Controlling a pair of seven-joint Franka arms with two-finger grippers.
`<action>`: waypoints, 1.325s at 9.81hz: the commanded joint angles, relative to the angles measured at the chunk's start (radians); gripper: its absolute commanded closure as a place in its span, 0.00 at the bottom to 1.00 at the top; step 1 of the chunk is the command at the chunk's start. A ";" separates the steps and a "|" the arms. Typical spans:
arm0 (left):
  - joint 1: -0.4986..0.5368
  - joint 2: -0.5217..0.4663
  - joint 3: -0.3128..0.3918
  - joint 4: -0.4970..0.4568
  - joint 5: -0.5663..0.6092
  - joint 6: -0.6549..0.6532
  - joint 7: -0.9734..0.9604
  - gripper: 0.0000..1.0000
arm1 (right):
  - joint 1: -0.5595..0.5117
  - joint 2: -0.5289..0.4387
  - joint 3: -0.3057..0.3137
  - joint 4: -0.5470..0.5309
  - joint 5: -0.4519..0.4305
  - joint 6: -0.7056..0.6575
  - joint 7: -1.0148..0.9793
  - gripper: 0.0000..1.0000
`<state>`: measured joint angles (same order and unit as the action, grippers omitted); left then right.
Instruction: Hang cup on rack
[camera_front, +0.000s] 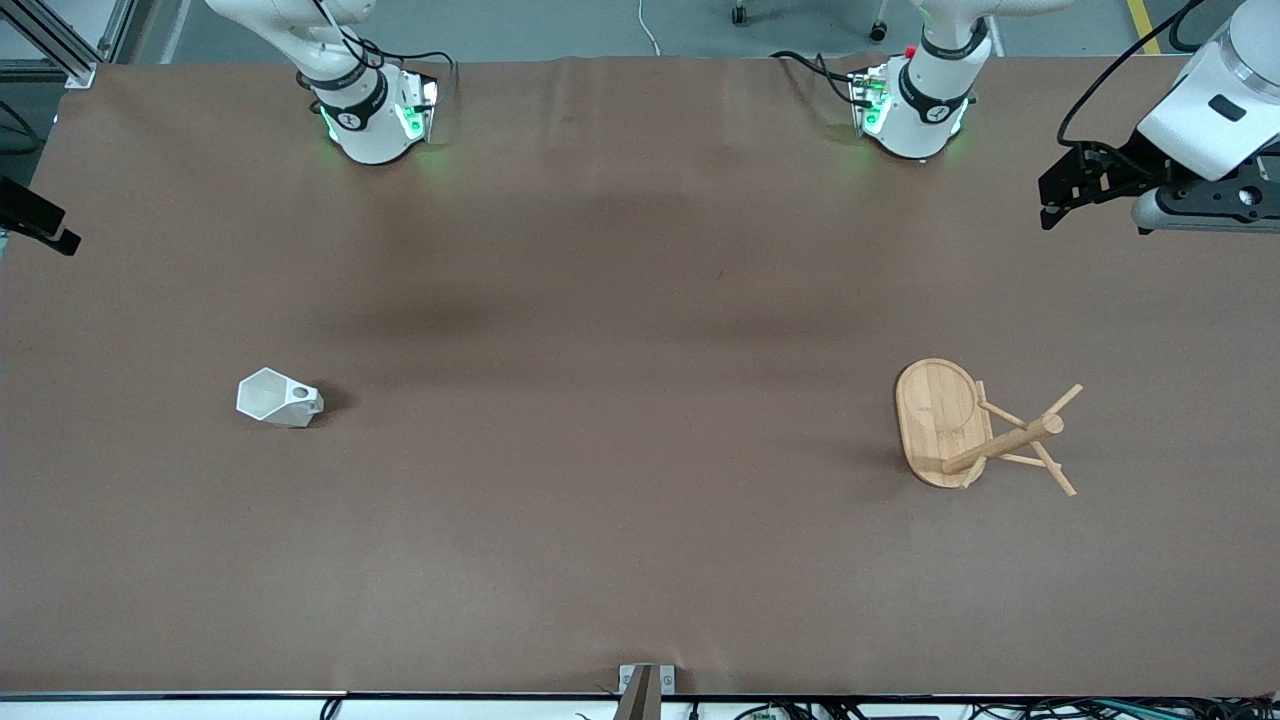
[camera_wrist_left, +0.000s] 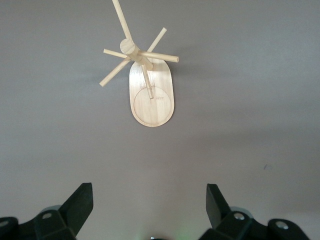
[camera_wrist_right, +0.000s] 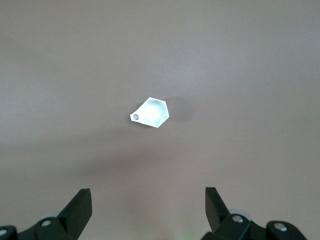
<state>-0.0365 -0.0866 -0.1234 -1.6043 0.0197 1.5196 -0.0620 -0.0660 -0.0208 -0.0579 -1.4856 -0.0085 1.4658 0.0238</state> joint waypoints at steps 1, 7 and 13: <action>0.004 0.015 0.002 -0.016 -0.004 0.005 0.016 0.00 | -0.017 0.006 0.013 0.014 -0.007 -0.007 -0.013 0.00; 0.003 0.050 0.002 0.027 -0.009 0.005 0.013 0.00 | -0.018 0.006 0.013 0.014 -0.007 -0.007 -0.015 0.00; 0.009 0.067 0.002 0.057 0.003 0.004 0.010 0.00 | -0.018 0.006 0.013 0.014 -0.005 -0.007 -0.015 0.00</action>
<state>-0.0324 -0.0465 -0.1210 -1.5496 0.0197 1.5236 -0.0620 -0.0669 -0.0206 -0.0579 -1.4855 -0.0085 1.4658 0.0215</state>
